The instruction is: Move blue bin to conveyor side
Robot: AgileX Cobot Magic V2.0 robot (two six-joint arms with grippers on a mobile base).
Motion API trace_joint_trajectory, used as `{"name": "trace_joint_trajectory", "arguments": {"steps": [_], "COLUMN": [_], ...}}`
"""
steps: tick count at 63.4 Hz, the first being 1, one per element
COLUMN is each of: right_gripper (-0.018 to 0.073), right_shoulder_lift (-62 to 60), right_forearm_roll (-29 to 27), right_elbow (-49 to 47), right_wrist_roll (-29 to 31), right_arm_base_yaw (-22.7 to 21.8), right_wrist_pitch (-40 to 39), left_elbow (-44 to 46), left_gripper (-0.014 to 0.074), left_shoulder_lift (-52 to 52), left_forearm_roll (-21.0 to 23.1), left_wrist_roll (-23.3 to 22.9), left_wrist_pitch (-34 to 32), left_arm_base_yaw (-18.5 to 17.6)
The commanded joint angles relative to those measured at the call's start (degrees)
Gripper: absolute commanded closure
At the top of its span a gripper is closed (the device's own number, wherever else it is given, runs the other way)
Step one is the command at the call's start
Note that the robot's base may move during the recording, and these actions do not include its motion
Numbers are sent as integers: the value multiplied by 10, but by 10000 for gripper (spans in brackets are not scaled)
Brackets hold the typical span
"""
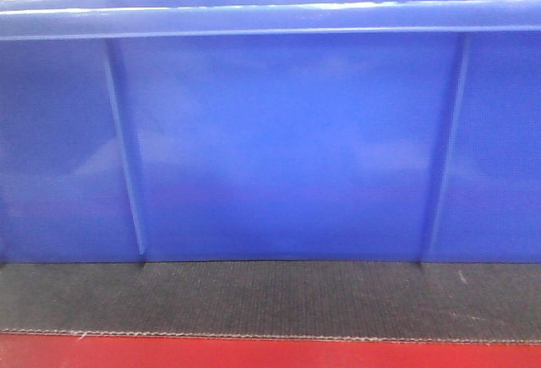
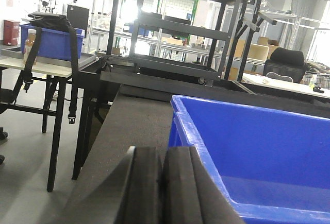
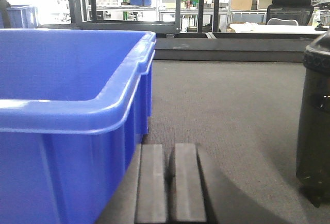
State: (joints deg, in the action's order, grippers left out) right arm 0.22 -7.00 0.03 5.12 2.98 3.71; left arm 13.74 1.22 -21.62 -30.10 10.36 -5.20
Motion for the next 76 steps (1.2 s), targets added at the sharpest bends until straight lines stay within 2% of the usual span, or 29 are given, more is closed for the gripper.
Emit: {"name": "trace_joint_trajectory", "arguments": {"steps": [1, 31, 37, 40, 47, 49, 55, 66, 70, 76], "right_gripper": [648, 648, 648, 648, 648, 648, 648, 648, 648, 648], "right_shoulder_lift": [-2, -2, -2, -2, -2, -2, -2, -2, -2, -2], "right_forearm_roll": [5, 5, 5, 5, 5, 5, 5, 5, 5, 5], "right_elbow": [0, 0, 0, 0, 0, 0, 0, 0, 0, 0], "right_wrist_roll": [4, 4, 4, 4, 4, 4, 4, 4, 4, 4], "right_arm_base_yaw": [2, 2, 2, 2, 2, 2, 2, 2, 2, 2], "right_wrist_pitch": [-12, -12, -12, -12, -12, -12, -12, -12, -12, -12], "left_elbow": [2, 2, 2, -4, -39, -54, -94, -137, -137, -137], "left_gripper": [585, 585, 585, 585, 585, 585, 585, 585, 585, 585], "left_shoulder_lift": [-2, -2, -2, -2, -2, -2, -2, -9, -12, -12], "left_forearm_roll": [-3, -3, -25, -4, 124, 156, 197, 216, 216, 216], "left_wrist_roll": [0, 0, 2, 32, 222, 252, 276, 276, 276, 276], "left_wrist_pitch": [-11, -11, 9, 15, -15, -31, -72, -115, -82, -81], "left_arm_base_yaw": [1, 1, 5, 8, 28, 37, 55, 73, 73, 73]}}
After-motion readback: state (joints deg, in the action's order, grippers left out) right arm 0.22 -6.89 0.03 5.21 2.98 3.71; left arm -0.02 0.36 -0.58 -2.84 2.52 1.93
